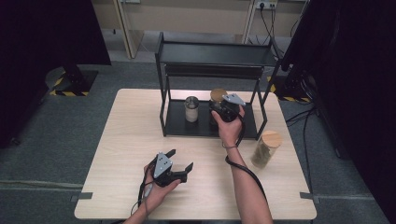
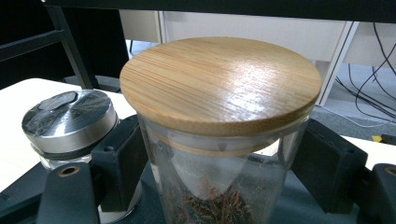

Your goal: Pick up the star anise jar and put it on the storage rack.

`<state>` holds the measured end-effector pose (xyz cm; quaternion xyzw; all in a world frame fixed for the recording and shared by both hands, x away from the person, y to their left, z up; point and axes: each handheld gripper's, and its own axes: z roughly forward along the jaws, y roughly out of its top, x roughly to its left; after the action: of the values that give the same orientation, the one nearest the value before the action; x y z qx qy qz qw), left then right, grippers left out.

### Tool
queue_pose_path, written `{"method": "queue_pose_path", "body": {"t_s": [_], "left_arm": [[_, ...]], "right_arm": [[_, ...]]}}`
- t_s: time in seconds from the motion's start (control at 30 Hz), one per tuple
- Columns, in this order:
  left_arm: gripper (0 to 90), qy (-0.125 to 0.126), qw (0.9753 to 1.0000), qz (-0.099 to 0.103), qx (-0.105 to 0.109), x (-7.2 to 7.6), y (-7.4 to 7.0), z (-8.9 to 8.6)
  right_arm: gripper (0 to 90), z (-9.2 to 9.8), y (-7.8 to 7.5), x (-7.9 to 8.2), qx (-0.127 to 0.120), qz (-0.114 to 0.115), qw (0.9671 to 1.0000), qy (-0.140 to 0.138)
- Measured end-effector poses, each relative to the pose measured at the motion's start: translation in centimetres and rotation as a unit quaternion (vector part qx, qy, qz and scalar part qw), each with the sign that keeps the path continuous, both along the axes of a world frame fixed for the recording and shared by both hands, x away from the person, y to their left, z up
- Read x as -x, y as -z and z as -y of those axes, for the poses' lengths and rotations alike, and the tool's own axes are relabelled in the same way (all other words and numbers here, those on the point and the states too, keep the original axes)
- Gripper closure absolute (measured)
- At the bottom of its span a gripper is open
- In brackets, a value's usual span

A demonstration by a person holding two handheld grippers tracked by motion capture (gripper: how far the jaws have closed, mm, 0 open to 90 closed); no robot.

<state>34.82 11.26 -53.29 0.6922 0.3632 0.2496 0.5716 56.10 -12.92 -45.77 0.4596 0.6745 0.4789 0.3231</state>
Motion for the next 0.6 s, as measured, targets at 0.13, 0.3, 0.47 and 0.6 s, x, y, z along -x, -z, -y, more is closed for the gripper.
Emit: {"method": "queue_pose_path", "body": {"t_s": [0.13, 0.3, 0.47, 0.6], "left_arm": [[11.7, 0.000, 1.0000, 0.000, -0.002, -0.01, -0.01, 0.01], [11.7, 0.000, 1.0000, 0.000, -0.002, 0.00, -0.01, 0.01], [11.7, 0.001, 1.0000, 0.000, 0.000, -0.01, 0.00, -0.01], [11.7, 0.001, 1.0000, -0.001, -0.001, -0.03, -0.01, -0.01]], "right_arm": [[20.2, 0.13, -0.11, -0.01, -0.003, -0.004, 1.0000, -0.003], [13.3, 0.25, -0.16, -0.05, -0.011, -0.012, 0.9998, -0.008], [0.9, 0.13, -0.21, -0.07, -0.019, -0.021, 0.9995, -0.014], [0.7, -0.03, -0.34, 0.09, -0.015, -0.017, 0.9996, -0.017]]}}
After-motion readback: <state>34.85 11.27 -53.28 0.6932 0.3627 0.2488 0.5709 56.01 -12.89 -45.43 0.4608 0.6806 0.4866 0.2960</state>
